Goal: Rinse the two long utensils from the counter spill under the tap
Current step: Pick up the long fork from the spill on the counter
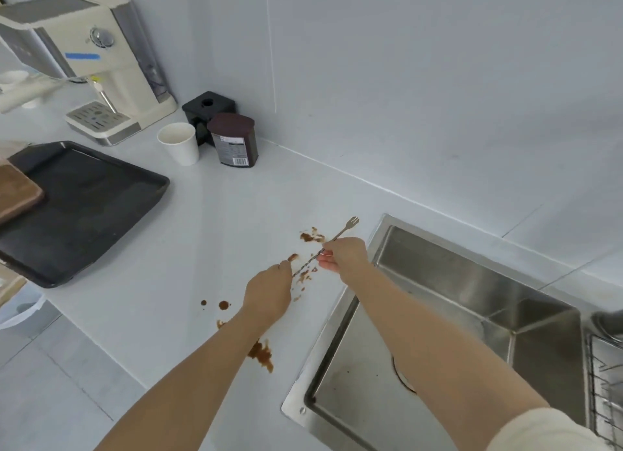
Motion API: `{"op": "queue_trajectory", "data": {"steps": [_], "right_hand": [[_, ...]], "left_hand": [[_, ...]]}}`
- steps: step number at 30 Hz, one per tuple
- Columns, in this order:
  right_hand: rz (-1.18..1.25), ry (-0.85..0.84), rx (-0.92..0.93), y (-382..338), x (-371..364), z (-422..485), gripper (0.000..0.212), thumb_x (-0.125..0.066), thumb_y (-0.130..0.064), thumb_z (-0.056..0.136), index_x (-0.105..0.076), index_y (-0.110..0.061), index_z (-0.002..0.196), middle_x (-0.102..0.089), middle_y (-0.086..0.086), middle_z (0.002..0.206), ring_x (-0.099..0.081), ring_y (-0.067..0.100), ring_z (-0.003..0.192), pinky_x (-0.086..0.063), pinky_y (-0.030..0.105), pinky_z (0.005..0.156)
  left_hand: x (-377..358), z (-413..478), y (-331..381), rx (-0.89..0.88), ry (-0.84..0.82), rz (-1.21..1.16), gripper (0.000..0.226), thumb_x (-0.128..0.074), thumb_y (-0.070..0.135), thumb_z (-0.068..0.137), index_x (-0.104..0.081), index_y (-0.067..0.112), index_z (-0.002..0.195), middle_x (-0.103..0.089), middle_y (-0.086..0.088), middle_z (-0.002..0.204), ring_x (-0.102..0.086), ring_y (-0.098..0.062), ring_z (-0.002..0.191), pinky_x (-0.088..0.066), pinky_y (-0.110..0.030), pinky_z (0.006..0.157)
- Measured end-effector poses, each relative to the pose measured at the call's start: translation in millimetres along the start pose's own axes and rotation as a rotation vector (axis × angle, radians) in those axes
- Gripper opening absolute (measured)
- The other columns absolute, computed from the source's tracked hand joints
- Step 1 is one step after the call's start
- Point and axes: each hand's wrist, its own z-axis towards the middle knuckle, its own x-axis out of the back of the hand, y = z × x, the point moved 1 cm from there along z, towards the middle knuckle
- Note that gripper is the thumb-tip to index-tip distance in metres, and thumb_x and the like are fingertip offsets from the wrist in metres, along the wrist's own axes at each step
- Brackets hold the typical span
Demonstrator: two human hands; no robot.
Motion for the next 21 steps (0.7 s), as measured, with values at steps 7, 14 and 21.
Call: {"op": "queue_trajectory", "data": {"steps": [7, 14, 21], "right_hand": [[0.111, 0.11, 0.161, -23.3, 91.1, -31.5, 0.031, -0.051, 0.011, 0.086, -0.041, -0.008, 0.064, -0.043, 0.008, 0.059, -0.041, 0.015, 0.044, -0.046, 0.021, 0.041], [0.126, 0.23, 0.214, -9.7, 189.3, -59.6, 0.014, -0.055, 0.008, 0.087, -0.054, -0.002, 0.078, -0.053, 0.011, 0.068, -0.053, 0.006, 0.036, -0.05, 0.015, 0.043], [0.219, 0.324, 0.21, -1.8, 249.2, -81.0, 0.014, -0.058, 0.003, 0.087, -0.057, -0.006, 0.076, -0.06, 0.011, 0.07, -0.06, 0.018, 0.058, -0.056, 0.02, 0.052]], "left_hand": [[3.8, 1.3, 82.1, -0.194, -0.077, -0.27, 0.022, -0.033, 0.005, 0.095, -0.053, 0.005, 0.103, -0.049, 0.0, 0.064, -0.04, -0.013, 0.048, -0.033, -0.023, 0.043], [-14.7, -2.7, 158.0, -0.44, -0.262, -0.39, 0.028, -0.038, 0.002, 0.09, -0.052, 0.015, 0.07, -0.052, -0.001, 0.064, -0.053, -0.02, 0.067, -0.042, -0.027, 0.065], [-21.7, -4.2, 213.2, -0.55, -0.312, -0.341, 0.038, -0.041, 0.001, 0.088, -0.044, 0.021, 0.056, -0.053, -0.002, 0.065, -0.052, -0.018, 0.06, -0.045, -0.026, 0.063]]}}
